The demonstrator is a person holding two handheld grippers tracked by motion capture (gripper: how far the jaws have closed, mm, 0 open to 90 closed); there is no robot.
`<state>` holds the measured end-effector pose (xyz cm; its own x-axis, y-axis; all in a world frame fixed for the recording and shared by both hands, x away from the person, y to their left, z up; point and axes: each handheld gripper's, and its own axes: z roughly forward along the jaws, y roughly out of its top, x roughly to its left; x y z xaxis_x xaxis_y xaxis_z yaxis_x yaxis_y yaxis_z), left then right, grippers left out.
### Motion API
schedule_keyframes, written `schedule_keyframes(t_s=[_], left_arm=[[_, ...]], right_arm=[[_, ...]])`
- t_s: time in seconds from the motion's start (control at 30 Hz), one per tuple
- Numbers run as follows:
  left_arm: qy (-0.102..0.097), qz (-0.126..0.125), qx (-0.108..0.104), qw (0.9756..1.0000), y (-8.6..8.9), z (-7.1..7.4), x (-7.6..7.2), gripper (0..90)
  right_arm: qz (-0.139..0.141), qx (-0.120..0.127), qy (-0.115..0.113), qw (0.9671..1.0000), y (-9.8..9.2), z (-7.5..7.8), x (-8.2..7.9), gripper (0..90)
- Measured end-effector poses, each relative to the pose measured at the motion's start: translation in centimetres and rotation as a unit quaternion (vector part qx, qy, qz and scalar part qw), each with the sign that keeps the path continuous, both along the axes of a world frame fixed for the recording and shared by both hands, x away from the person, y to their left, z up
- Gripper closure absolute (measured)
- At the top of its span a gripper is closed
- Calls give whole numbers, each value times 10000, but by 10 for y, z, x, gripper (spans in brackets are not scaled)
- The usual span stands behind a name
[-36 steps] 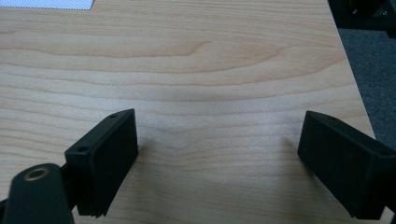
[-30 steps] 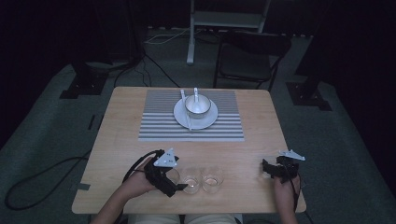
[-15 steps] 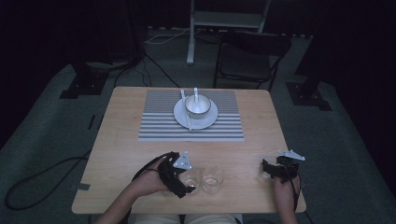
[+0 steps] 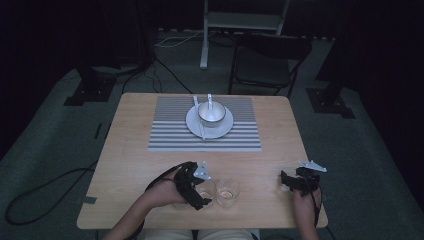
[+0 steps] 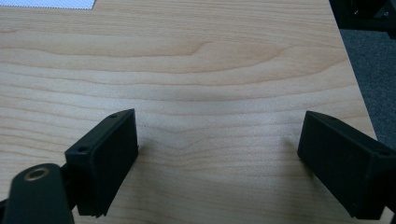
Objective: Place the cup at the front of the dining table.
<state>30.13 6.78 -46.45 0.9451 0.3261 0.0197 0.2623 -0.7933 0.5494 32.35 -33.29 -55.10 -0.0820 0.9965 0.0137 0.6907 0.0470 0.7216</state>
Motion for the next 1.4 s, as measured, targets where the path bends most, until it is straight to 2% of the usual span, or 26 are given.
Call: schedule_keyframes(t_s=[0.03,0.1,0.2,0.33,0.37,0.5,0.83,1.03,1.3,1.37,1.4], left_arm=[[12,20,19,10000,-1,0,0,24],[-32,2,203,9998,-5,-2,0,25],[-7,-30,247,9997,-9,-3,-1,25],[66,-125,299,9995,-11,-5,-1,78],[51,-176,332,9993,-11,-4,-2,132],[103,-220,354,9991,-12,-6,-1,175],[79,-252,396,9989,-13,-6,-1,181],[81,-185,407,9990,-13,-5,-1,182],[-9,-101,322,9994,-13,-2,1,183],[-121,-79,377,9992,-14,-3,1,183],[-113,-41,405,9991,-14,-3,2,183]], right_arm=[[0,1,0,10000,0,0,0,117],[0,0,1,10000,0,0,0,117],[1,3,2,10000,0,0,0,116],[7,1,0,10000,0,0,0,117],[7,1,1,10000,0,0,0,117],[7,3,2,10000,0,0,0,117],[14,1,4,10000,0,0,0,117],[14,2,4,10000,0,0,0,116],[14,2,4,10000,0,0,0,117],[13,2,4,10000,0,0,0,117],[15,2,4,10000,0,0,0,117]])
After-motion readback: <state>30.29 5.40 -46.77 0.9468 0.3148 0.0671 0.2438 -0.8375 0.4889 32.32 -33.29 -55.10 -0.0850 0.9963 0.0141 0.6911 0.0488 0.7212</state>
